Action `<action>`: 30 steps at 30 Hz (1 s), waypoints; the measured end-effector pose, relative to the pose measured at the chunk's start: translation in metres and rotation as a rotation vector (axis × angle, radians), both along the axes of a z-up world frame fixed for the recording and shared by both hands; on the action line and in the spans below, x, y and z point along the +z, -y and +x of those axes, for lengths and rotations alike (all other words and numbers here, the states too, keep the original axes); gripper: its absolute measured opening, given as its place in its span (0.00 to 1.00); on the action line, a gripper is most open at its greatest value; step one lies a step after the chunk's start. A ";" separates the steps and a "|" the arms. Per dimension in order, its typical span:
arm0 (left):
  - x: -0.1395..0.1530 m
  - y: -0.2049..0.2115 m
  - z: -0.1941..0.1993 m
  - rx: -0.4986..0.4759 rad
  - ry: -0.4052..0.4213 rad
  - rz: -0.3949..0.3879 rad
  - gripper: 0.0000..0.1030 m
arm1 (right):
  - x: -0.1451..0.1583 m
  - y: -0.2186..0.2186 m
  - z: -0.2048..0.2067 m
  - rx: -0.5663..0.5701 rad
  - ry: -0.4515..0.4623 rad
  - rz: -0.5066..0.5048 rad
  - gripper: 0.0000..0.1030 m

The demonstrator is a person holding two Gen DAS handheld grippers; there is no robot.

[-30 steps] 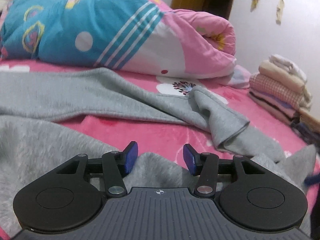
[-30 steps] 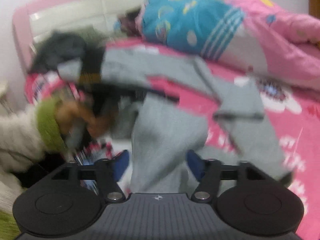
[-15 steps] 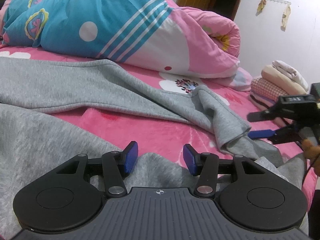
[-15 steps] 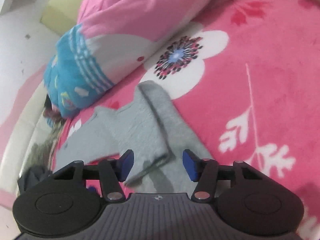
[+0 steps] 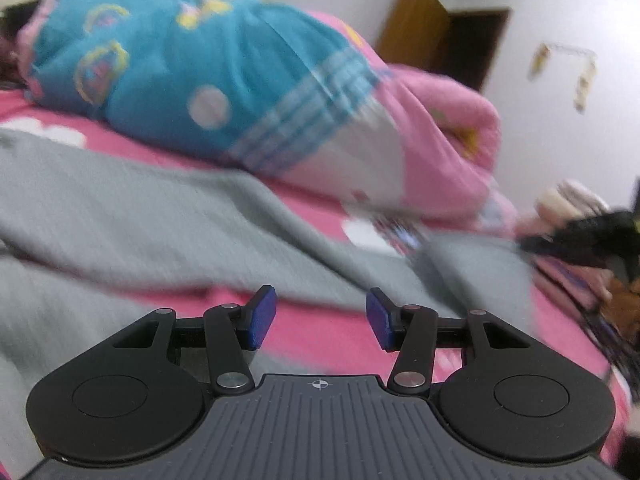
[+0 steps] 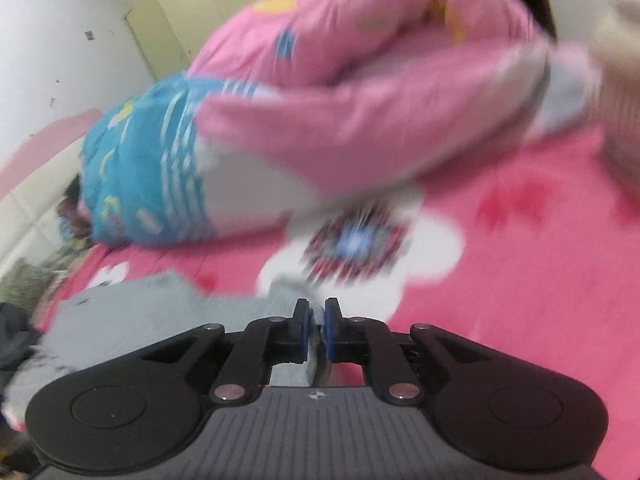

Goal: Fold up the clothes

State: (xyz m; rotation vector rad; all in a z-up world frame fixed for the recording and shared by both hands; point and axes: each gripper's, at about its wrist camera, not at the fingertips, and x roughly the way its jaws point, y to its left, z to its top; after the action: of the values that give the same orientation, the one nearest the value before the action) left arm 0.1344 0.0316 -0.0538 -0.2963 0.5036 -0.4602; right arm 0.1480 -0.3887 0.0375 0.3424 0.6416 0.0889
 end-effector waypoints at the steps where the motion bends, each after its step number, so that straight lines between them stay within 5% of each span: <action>1: 0.002 -0.003 0.003 0.013 0.005 -0.008 0.48 | 0.008 0.005 0.007 -0.015 0.016 -0.040 0.07; 5: -0.003 -0.017 0.030 0.118 -0.029 0.004 0.48 | 0.029 0.023 0.039 -0.074 0.056 -0.192 0.06; 13: -0.024 -0.023 0.051 0.190 -0.136 0.045 0.48 | 0.020 0.068 0.097 -0.189 0.051 -0.277 0.05; 30: -0.027 -0.021 0.053 0.201 -0.136 0.079 0.48 | -0.073 0.118 0.180 -0.307 -0.051 -0.358 0.00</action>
State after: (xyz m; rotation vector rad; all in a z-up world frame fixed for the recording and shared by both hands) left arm 0.1876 0.0523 -0.0811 -0.2996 0.6165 -0.2249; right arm 0.3279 -0.5065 -0.0356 0.0939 0.6356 -0.3258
